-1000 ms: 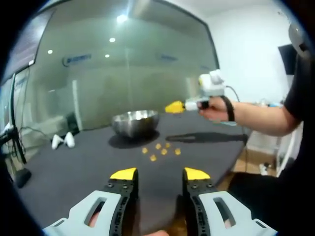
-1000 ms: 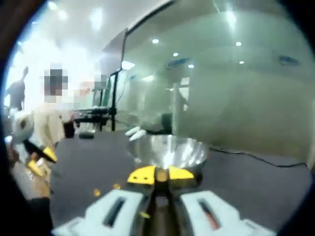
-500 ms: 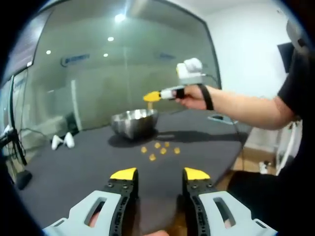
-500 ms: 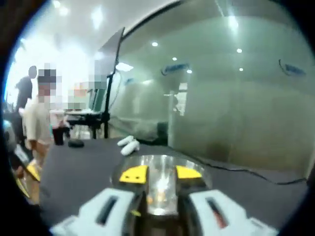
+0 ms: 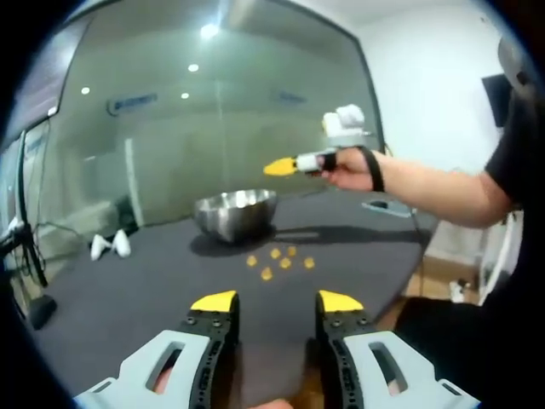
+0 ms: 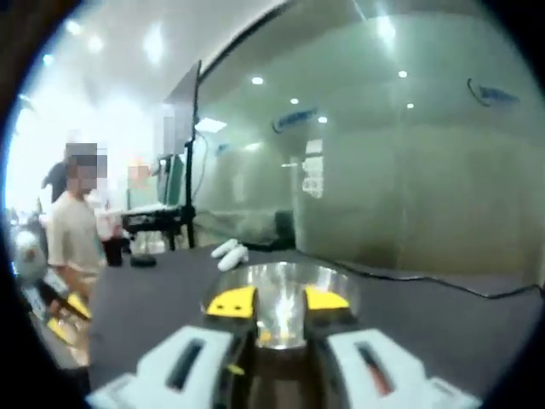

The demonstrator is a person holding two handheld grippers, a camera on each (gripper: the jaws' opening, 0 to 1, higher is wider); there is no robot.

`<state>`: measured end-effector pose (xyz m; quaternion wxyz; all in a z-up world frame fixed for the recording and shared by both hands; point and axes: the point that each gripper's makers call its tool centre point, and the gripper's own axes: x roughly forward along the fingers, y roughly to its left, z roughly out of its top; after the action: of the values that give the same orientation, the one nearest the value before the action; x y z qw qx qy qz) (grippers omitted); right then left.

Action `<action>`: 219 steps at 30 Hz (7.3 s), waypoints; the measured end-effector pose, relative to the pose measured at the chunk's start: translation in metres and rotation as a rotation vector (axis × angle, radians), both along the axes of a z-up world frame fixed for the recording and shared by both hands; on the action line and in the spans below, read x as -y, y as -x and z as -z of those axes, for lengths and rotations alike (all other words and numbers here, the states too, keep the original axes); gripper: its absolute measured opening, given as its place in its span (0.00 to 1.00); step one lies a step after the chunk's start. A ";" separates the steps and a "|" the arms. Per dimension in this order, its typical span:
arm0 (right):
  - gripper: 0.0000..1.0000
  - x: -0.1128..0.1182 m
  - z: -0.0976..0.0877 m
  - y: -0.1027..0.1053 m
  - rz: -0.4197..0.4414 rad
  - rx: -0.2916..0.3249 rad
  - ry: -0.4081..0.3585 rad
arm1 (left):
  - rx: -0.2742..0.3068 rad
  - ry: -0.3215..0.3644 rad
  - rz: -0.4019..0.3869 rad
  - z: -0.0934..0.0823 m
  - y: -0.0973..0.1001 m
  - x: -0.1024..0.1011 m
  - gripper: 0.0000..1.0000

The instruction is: Pick up the QQ candy scattered on the table and place it into the stainless steel bowl on the table

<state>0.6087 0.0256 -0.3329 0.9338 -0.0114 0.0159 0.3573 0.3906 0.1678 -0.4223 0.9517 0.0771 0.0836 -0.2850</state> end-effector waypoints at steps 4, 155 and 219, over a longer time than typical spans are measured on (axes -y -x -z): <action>0.21 0.013 0.003 0.016 -0.037 0.140 0.134 | 0.004 0.005 0.003 0.000 0.000 0.000 0.37; 0.21 -0.012 0.050 0.088 -0.211 -0.060 0.050 | 0.011 -0.009 0.010 -0.005 0.005 -0.003 0.37; 0.08 -0.061 0.113 0.123 -0.432 -0.071 0.210 | 0.020 -0.009 0.002 -0.007 0.006 0.004 0.37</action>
<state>0.4862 0.0862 -0.4460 0.8283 -0.0990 0.0830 0.5452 0.3851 0.1633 -0.4158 0.9519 0.0842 0.0754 -0.2847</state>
